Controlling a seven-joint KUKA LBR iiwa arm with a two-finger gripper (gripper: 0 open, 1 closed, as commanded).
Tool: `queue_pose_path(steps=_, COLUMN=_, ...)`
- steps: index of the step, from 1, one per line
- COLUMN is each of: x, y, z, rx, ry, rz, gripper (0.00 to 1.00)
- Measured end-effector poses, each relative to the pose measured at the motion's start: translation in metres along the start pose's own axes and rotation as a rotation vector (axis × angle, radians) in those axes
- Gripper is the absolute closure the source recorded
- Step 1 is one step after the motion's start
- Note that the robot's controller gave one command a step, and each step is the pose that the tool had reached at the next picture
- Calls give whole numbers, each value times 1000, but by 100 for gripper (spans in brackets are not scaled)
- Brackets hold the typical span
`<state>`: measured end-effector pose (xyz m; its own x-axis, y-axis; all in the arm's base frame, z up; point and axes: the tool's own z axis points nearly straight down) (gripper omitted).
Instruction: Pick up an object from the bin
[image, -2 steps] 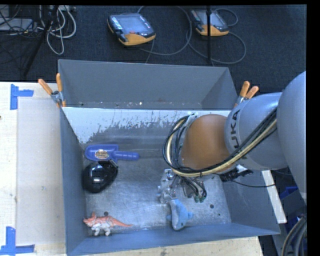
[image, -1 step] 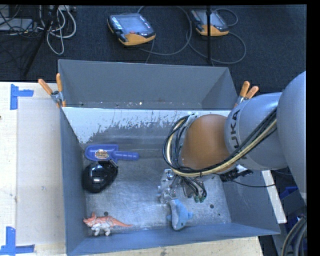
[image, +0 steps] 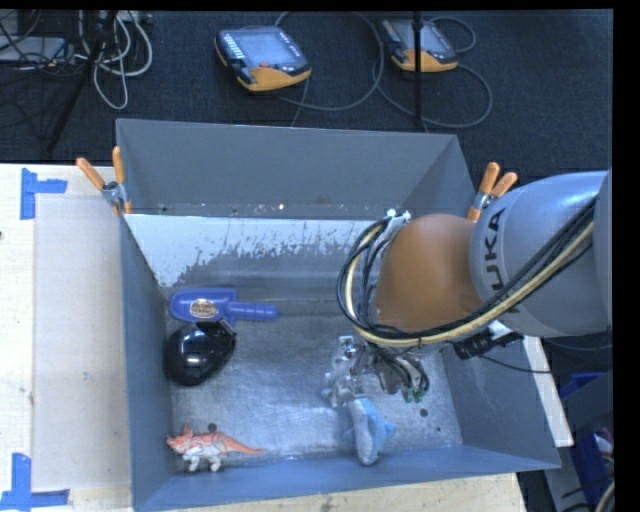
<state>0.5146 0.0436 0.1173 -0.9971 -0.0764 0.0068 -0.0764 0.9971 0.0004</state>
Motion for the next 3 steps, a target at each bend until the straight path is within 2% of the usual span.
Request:
queue_pose_path(steps=1, x=4, y=-13, z=-37, rx=0, ry=-6, rz=-40, gripper=0)
queue_pose_path(steps=2, x=4, y=-13, z=-37, rx=0, ry=-6, rz=-39, gripper=0)
queue_pose_path(steps=3, x=34, y=1, z=44, rx=-2, ry=-8, rz=370, gripper=100)
